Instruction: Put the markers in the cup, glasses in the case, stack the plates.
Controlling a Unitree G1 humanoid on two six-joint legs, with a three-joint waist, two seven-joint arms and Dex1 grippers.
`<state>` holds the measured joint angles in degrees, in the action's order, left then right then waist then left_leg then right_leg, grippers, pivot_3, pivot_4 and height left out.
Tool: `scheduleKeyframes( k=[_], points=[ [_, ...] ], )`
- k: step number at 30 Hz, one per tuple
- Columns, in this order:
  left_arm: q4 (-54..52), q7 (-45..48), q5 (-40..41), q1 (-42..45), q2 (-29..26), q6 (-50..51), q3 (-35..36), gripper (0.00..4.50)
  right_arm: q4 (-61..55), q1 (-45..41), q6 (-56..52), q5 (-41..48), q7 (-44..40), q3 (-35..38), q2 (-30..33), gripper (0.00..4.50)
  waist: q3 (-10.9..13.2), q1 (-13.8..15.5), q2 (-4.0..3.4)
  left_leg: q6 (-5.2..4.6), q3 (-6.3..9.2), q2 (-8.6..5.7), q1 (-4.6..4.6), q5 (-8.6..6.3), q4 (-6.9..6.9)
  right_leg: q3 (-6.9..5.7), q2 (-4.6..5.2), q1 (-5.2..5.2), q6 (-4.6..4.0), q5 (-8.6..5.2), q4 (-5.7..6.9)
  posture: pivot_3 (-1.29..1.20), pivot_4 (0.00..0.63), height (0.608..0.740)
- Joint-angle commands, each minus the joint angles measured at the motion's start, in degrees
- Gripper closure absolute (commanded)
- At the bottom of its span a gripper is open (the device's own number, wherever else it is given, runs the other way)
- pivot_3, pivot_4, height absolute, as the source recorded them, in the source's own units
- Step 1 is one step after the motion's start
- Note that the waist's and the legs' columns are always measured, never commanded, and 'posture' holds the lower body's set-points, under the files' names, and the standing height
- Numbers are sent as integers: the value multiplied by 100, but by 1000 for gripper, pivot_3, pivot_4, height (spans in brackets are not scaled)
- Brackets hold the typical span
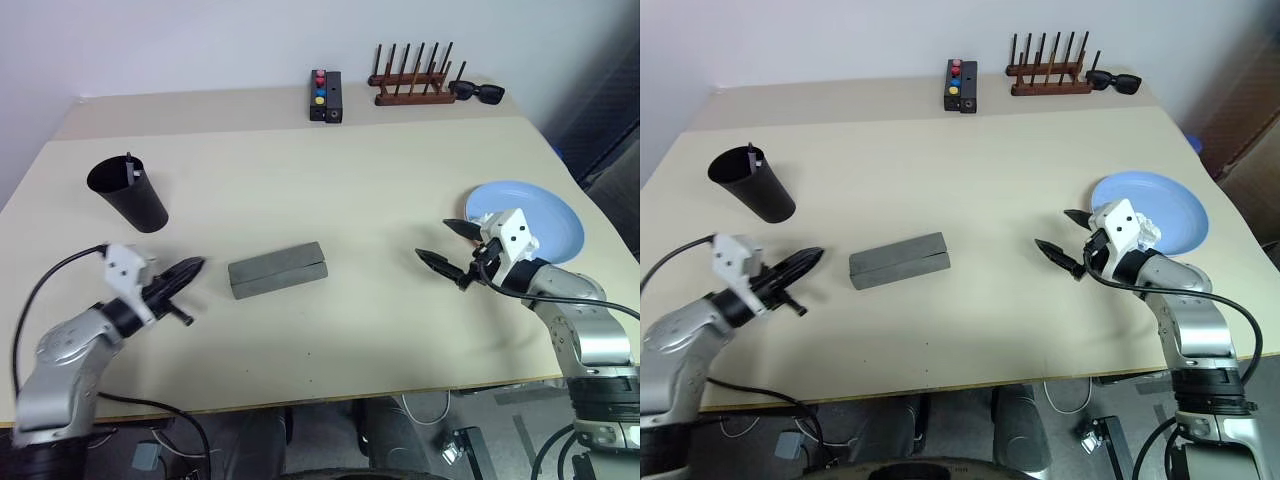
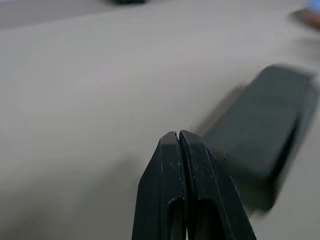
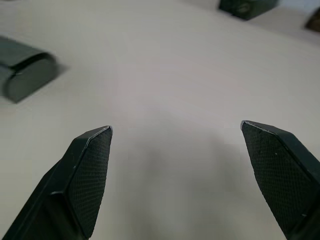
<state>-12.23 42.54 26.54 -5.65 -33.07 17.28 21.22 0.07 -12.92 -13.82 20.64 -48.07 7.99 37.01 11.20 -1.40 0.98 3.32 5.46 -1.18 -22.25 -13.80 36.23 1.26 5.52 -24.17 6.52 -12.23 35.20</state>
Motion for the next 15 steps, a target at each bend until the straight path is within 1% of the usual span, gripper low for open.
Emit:
scheduleKeyframes(
  k=[1, 5, 8, 15],
  points=[
    [-240, -80, 91, -218, -33, -133, 336, 4500, 175, -301, 128, 34, -162, 18, 17, 303, 0, 33, 0, 0, -3, 0, 0, 0, 2, 1, 0, 0, -1, 1, 0, 0, 150, 734],
    [-365, -155, 112, -433, 0, -132, 428, 4500, 419, -483, 238, -48, -260, -71, -18, 303, 0, 81, 3, 1, -7, 0, -1, 0, 4, 0, 2, 0, -2, 1, -1, 0, 150, 734],
    [-457, -236, 146, -539, 53, -128, 445, 4500, 584, -619, 308, -98, -304, -161, -75, 303, 0, 60, 3, 1, -7, 0, -3, 0, 2, 0, 2, 0, -2, 2, -2, 0, 150, 734],
    [-568, -375, 139, -576, 135, -92, 374, 4500, 779, -804, 400, -172, -380, -260, -144, 303, 0, 46, 3, 1, -11, 2, -1, 0, 0, 1, 1, -4, -2, 2, -1, 0, 150, 734]
  ],
)
